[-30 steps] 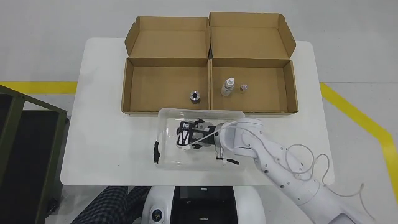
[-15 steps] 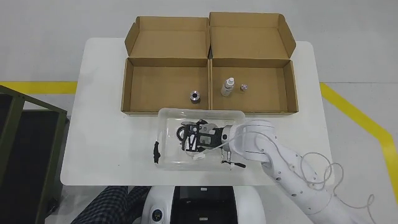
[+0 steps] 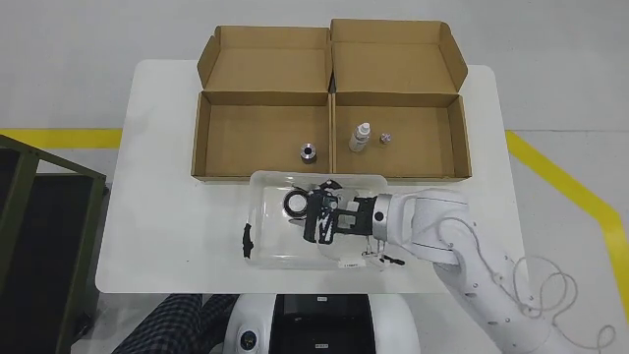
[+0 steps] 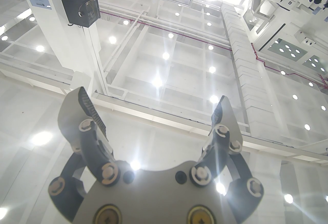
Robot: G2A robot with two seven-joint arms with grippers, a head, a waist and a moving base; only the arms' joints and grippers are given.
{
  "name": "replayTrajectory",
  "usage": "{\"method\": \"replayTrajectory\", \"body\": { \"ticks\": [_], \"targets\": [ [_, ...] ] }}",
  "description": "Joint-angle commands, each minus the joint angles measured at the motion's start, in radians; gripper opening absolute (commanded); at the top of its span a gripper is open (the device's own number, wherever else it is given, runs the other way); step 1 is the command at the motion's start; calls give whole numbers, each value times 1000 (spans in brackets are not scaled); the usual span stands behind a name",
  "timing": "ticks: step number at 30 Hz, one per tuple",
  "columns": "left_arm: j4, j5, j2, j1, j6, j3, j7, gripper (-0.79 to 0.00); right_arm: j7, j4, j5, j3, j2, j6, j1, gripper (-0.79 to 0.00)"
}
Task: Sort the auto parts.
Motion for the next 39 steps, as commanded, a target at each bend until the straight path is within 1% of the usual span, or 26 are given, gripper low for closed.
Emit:
{"method": "replayTrajectory", "body": {
  "ticks": [1,12,24,29,32,39],
  "targets": [
    [0,0,0,0,0,0,0,0,-4,-14,9,17,4,-1,-7,-785],
    [0,0,0,0,0,0,0,0,-21,-57,52,79,17,-2,-28,-785],
    [0,0,0,0,0,0,0,0,-22,-27,76,77,22,2,-14,-785],
    [0,0,0,0,0,0,0,0,-25,31,85,48,16,25,23,-785],
    [0,0,0,0,0,0,0,0,-23,75,99,21,9,42,61,-785],
    [0,0,0,0,0,0,0,0,-6,128,129,-27,-10,103,153,-785]
  ]
}}
